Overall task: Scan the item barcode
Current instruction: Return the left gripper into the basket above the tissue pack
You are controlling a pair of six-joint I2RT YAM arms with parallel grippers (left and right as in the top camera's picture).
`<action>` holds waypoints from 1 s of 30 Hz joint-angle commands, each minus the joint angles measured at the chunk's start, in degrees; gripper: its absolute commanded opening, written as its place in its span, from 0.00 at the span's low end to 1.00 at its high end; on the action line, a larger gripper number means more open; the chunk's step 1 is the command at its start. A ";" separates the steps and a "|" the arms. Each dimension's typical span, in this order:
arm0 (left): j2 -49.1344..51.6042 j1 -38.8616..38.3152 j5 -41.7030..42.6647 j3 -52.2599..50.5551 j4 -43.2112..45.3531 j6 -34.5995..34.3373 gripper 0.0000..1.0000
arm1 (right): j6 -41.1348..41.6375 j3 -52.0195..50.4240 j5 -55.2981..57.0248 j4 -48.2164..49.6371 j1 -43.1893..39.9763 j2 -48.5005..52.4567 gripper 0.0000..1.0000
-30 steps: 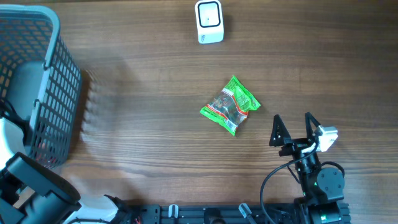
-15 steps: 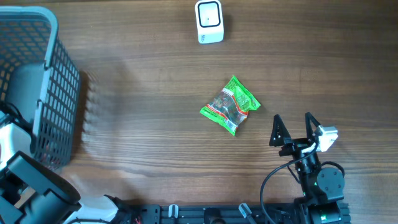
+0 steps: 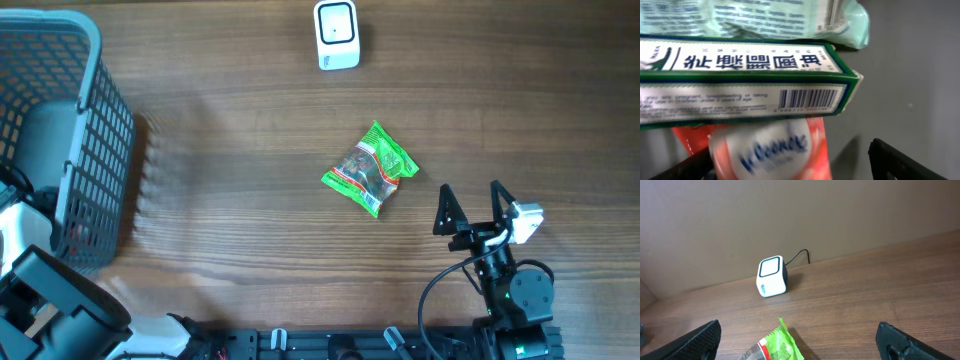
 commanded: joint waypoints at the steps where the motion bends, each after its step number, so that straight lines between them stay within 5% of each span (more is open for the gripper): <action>1: 0.52 -0.33 4.83 -2.97 0.07 -0.52 0.78 | 0.02 -0.04 0.44 0.33 -0.24 -0.15 1.00; 14: 0.31 -0.33 7.10 -3.98 0.83 -0.52 0.88 | 0.02 -0.04 0.44 0.33 -0.24 -0.15 1.00; 18: -2.01 -0.33 7.69 1.01 -3.67 -0.50 1.00 | 0.02 -0.04 0.44 0.33 -0.24 -0.15 1.00; 30: -7.82 -0.33 4.26 3.28 -11.78 -0.55 1.00 | 0.04 -0.04 0.44 0.33 -0.24 -0.15 1.00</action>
